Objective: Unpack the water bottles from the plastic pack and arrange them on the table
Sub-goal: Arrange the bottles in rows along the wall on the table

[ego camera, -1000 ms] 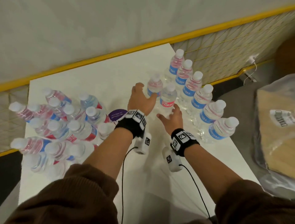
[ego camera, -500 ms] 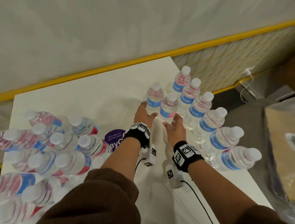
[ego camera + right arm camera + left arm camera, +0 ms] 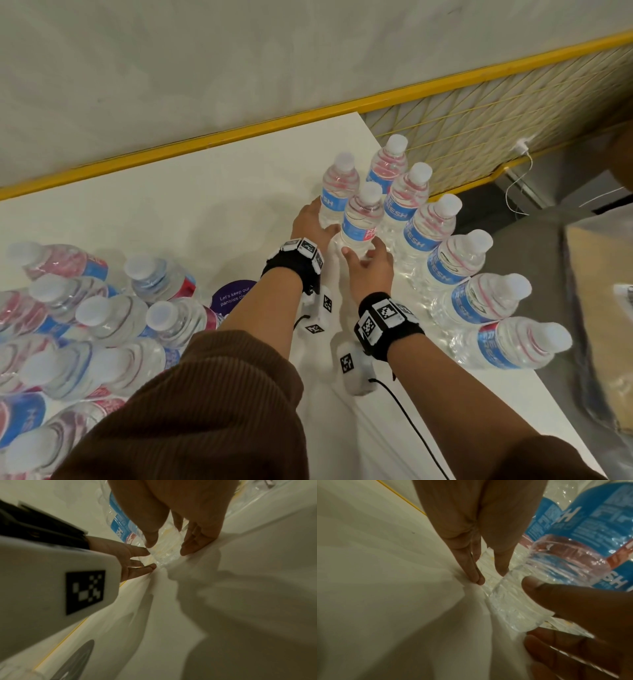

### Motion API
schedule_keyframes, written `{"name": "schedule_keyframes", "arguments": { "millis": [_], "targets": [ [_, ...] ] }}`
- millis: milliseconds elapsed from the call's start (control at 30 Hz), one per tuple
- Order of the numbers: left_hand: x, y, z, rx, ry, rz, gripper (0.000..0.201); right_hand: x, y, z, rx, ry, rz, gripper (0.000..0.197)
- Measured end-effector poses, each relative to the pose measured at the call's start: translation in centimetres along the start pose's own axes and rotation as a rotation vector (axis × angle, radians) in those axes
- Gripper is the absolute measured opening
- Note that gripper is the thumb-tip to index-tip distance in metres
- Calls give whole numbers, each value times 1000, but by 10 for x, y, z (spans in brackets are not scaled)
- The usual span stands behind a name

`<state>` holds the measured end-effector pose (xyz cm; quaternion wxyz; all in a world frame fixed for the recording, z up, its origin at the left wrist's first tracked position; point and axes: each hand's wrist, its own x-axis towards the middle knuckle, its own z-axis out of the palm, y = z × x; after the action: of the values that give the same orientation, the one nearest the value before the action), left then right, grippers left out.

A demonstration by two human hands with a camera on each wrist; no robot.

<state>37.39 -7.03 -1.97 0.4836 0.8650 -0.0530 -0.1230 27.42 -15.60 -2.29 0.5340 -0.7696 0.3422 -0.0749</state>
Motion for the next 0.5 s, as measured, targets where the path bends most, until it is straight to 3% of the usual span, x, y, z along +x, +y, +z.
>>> {"name": "schedule_keyframes", "arguments": {
  "millis": [233,367,500],
  "targets": [
    [1,5,4,14,-40,53,42,-1,4,5,97,81,41,48],
    [-1,6,4,25,-43,53,39,0,-1,6,91,15,24,70],
    [-1,4,2,1,-60,18,41,3,-2,9,63,19,33,73]
  ]
}}
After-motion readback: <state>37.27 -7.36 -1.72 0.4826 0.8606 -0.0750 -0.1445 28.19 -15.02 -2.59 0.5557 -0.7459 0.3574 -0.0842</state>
